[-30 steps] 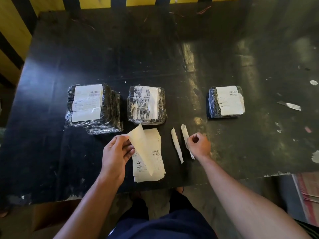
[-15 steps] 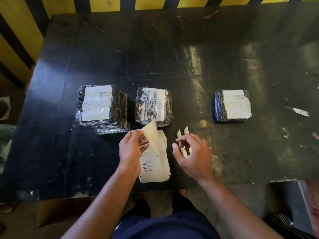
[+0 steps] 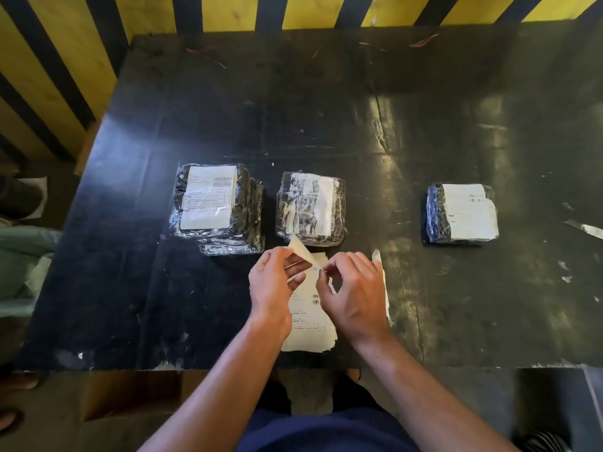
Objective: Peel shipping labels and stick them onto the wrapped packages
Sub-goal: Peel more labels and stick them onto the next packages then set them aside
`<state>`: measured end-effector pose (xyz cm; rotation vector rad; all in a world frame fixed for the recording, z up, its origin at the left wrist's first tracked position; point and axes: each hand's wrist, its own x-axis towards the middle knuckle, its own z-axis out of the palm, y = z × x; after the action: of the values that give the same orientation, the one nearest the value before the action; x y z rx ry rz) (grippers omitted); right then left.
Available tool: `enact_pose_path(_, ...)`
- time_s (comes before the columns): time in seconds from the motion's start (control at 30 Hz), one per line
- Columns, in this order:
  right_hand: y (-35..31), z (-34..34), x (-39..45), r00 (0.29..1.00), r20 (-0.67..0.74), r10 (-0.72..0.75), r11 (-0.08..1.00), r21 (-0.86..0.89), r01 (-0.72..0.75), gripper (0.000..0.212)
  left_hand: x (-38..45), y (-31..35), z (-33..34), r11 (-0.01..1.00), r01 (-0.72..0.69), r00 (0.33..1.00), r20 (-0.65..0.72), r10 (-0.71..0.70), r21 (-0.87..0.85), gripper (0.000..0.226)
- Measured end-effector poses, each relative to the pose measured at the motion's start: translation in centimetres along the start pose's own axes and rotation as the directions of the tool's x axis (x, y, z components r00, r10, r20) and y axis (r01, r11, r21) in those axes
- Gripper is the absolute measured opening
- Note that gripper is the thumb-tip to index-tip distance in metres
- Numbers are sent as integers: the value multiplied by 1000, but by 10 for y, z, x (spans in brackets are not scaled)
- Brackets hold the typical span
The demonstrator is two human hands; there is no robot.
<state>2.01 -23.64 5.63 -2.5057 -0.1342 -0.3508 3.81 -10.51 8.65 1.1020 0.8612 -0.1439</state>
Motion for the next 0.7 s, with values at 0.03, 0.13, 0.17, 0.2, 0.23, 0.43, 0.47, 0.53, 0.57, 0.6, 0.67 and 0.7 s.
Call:
enact_pose_path(0.03, 1, -2, 2, 999, -1, 37, 999, 33, -37, 11, -2, 3, 0, 1000, -6, 1000, 19, 6, -12, 23)
enact_pose_path(0.13, 11, -7, 12, 970, 33, 241, 944, 222, -242, 13, 1, 14, -5, 997, -71, 997, 19, 71, -11, 35)
enact_pose_path(0.17, 17, -9, 16, 940, 85, 329, 883, 326, -339, 13, 6, 17, -8, 994, -104, 995, 1, 104, 41, 32)
enact_pose_path(0.2, 23, -12, 21, 899, 156, 409, 793, 427, -434, 14, 12, 20, -11, 984, -133, 991, -10, 135, 119, 27)
enact_pose_path(0.23, 27, -15, 26, 852, 231, 470, 681, 520, -516, 13, 20, 21, -15, 966, -146, 989, -5, 150, 212, 23)
enact_pose_path(0.43, 34, -21, 45, 621, 559, 550, 104, 692, -715, 6, 48, 22, -22, 883, -87, 960, 277, -50, 461, 31)
enact_pose_path(0.47, 36, -18, 46, 602, 574, 555, 86, 681, -728, 6, 51, 22, -22, 896, -80, 952, 301, -61, 436, 30)
enact_pose_path(0.53, 39, -10, 50, 579, 582, 571, 61, 674, -737, 5, 59, 23, -20, 924, -66, 947, 315, -61, 378, 24)
enact_pose_path(0.57, 41, -5, 52, 575, 578, 579, 66, 670, -739, 5, 62, 23, -19, 931, -64, 950, 308, -53, 358, 22)
enact_pose_path(0.6, 42, -1, 54, 576, 563, 593, 97, 660, -745, 5, 65, 24, -17, 935, -64, 955, 293, -45, 350, 20)
enact_pose_path(0.67, 42, 8, 59, 583, 505, 636, 201, 622, -757, 10, 72, 24, -13, 924, -75, 967, 253, -24, 374, 17)
enact_pose_path(0.7, 42, 14, 63, 584, 466, 665, 246, 601, -760, 11, 78, 23, -11, 911, -87, 974, 228, -7, 402, 15)
